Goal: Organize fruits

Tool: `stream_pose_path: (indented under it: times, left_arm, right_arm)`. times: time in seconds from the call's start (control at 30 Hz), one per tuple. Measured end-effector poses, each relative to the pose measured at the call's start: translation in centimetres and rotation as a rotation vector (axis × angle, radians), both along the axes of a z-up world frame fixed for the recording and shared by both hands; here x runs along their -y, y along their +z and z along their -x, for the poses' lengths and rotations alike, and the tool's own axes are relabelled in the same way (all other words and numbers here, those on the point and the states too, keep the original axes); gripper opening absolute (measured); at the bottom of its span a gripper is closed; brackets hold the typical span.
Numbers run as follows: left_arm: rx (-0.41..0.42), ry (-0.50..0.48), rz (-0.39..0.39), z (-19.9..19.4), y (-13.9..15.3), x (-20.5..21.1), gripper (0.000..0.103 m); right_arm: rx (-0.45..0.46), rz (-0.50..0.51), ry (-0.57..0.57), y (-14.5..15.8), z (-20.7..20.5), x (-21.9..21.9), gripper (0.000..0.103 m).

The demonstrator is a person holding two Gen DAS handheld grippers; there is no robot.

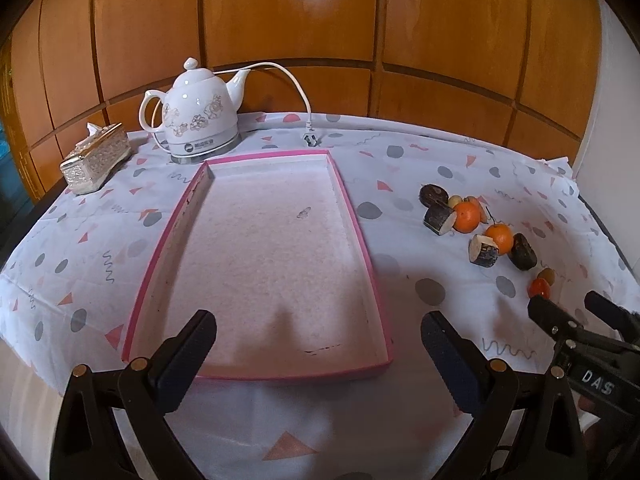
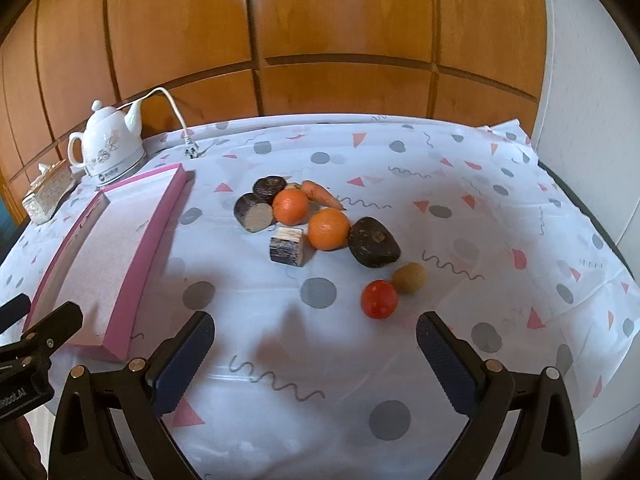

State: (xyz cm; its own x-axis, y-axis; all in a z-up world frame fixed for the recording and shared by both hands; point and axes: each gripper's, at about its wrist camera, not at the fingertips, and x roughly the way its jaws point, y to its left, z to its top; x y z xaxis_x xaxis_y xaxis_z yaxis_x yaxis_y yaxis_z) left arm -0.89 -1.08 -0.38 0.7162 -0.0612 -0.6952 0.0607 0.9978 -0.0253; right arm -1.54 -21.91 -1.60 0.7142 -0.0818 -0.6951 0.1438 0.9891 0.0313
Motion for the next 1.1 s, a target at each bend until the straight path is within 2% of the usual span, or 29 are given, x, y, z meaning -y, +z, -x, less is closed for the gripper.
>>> stream_pose_path:
  times: [0.37,0.6,0.73,0.83,0.9,0.97,1.1]
  left_arm:
    - [0.004,-0.05,-0.025,-0.6,0.0,1.3,0.103]
    - [0.005,-0.169,0.035,-1.4,0.7,2.7,0.103]
    - [0.01,-0.258,0.061,-2.1,1.4,4.3,0.103]
    - [-0.028,-0.308,0.09,-2.8,1.3,5.4,0.103]
    - [-0.057,-0.33,0.089,-3.2,1.1,6.1,0.103]
    - [-0.083,-0.334,0.072,-3.8,0.7,6.9,0.103]
    - [-0.095,-0.35,0.069,-5.1,0.5,8.1,0.103]
  right_arm:
    - [-0.02,-0.026,-0.05,-0.6,-0.6,3.0,0.103]
    - [-0.035,-0.042,-0.05,-0.8,-1.0,5.3,0.103]
    - [-0.042,-0.046,-0.069,-1.1,-0.9,6.7,0.091]
    - [-0.061,-0.039,-0.093,-1.5,-0.8,7.5,0.08]
    - [-0.068,-0.037,-0.111,-1.7,-0.7,8.0,0.078]
    - [-0.074,-0.041,-0.117,-1.8,-0.7,8.4,0.071]
    - [-0.077,-0.05,-0.11,-2.0,-0.6,8.7,0.069]
